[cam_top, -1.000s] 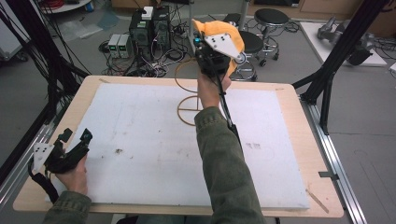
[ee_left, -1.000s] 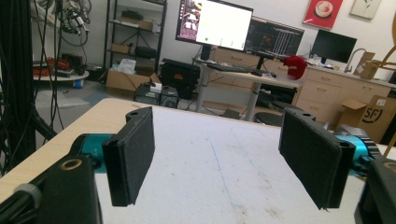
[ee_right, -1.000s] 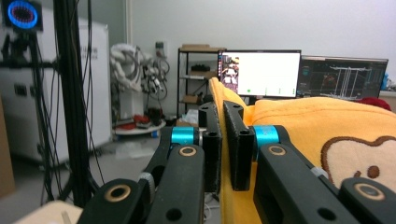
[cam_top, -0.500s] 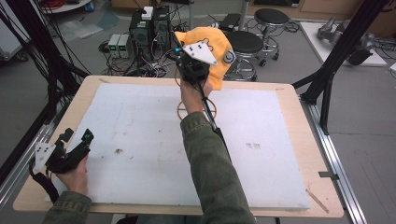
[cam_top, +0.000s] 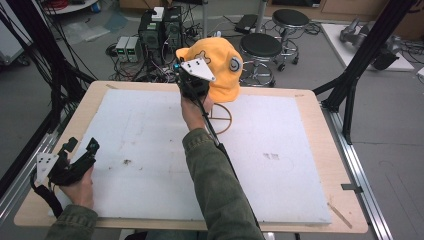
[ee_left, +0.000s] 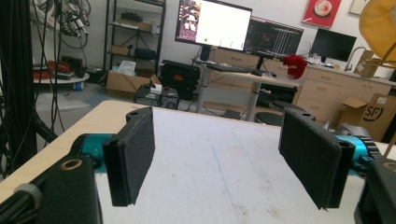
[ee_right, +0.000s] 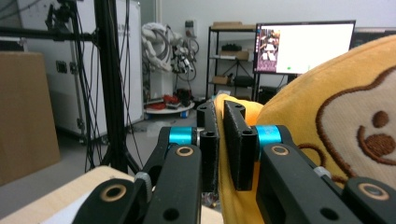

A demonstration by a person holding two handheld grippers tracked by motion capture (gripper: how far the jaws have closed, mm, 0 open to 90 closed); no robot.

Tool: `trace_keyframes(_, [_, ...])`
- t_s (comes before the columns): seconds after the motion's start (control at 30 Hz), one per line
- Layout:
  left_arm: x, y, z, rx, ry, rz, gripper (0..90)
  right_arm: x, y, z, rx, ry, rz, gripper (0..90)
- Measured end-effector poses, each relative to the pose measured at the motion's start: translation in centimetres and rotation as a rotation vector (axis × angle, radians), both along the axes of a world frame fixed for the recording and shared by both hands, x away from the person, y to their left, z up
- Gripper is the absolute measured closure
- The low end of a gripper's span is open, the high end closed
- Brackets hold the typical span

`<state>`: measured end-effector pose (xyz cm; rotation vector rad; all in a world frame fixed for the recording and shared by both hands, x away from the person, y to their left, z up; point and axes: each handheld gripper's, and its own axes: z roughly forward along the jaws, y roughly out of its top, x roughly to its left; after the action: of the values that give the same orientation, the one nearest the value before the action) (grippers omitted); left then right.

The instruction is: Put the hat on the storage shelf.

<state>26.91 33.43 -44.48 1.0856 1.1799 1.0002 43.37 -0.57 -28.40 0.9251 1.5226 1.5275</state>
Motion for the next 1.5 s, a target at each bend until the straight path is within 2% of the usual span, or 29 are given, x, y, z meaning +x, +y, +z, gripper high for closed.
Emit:
trace_keyframes(0.17, [0.0, -0.1, 0.0, 0.002, 0.0, -0.001, 27.5, 0.2, 0.2, -0.7, -0.014, 0.015, -0.001, 84.1])
trace_keyframes(0.3, [0.0, -0.1, 0.0, 0.0, 0.003, -0.002, 27.5, 0.5, -0.1, -1.3, 0.015, 0.048, 0.017, 83.8])
trace_keyframes(0.4, [-0.1, 0.0, -0.1, 0.0, 0.004, 0.0, 27.4, 0.5, -0.1, -1.6, 0.017, 0.057, 0.013, 83.5])
trace_keyframes(0.53, [-0.1, 0.0, 0.0, 0.002, 0.007, 0.0, 27.4, 0.7, 0.6, -2.4, -0.024, 0.087, 0.016, 82.5])
trace_keyframes(0.6, [-0.1, 0.0, 0.0, 0.001, 0.005, 0.001, 27.4, 1.0, 1.0, -2.9, -0.049, 0.116, 0.01, 82.2])
trace_keyframes(0.73, [-0.1, 0.1, -0.1, 0.0, 0.007, 0.002, 27.4, 1.1, 1.0, -3.2, -0.054, 0.137, 0.011, 81.4])
trace_keyframes(0.83, [-0.1, 0.1, -0.1, 0.0, 0.006, 0.003, 27.4, 1.2, 1.0, -3.1, -0.042, 0.135, 0.025, 80.1])
trace_keyframes(0.9, [-0.1, 0.1, -0.1, -0.001, 0.007, 0.002, 27.4, 1.1, 1.1, -3.1, -0.025, 0.135, 0.044, 75.2])
trace_keyframes(1.03, [-0.2, 0.2, -0.1, -0.003, 0.008, 0.007, 27.4, 0.9, 1.6, -3.3, -0.066, 0.132, 0.041, 66.7])
trace_keyframes(1.1, [-0.2, 0.2, -0.1, -0.005, 0.008, 0.007, 27.4, 0.7, 1.7, -3.3, -0.062, 0.127, 0.017, 55.4])
trace_keyframes(1.13, [-0.2, 0.3, -0.1, -0.004, 0.008, 0.009, 27.4, 0.6, 1.6, -3.1, -0.05, 0.118, 0.026, 47.3])
trace_keyframes(1.17, [-0.2, 0.3, -0.1, -0.004, 0.008, 0.009, 27.4, 0.6, 1.6, -3.1, -0.05, 0.118, 0.026, 47.3])
trace_keyframes(1.2, [-0.2, 0.3, -0.1, -0.005, 0.008, 0.01, 27.4, 0.4, 1.6, -2.8, -0.059, 0.104, 0.032, 41.6])
trace_keyframes(1.23, [-0.2, 0.2, -0.1, -0.006, 0.006, 0.01, 27.4, 0.4, 1.6, -2.8, -0.059, 0.104, 0.032, 41.6])
trace_keyframes(1.27, [-0.2, 0.2, -0.1, -0.005, 0.007, 0.009, 27.4, 0.1, 1.6, -2.5, -0.073, 0.089, 0.029, 35.2])
trace_keyframes(1.3, [-0.2, 0.2, -0.1, -0.007, 0.005, 0.008, 27.4, 0.1, 1.6, -2.5, -0.073, 0.089, 0.029, 35.2])
trace_keyframes(1.4, [-0.2, 0.2, -0.1, -0.006, 0.008, 0.003, 27.0, -0.1, 1.3, -2.2, -0.067, 0.094, 0.06, 26.7])
trace_keyframes(1.5, [-0.3, 0.2, -0.1, -0.006, 0.008, 0.0, 27.0, -0.4, 1.2, -1.8, -0.084, 0.086, 0.066, 20.7])
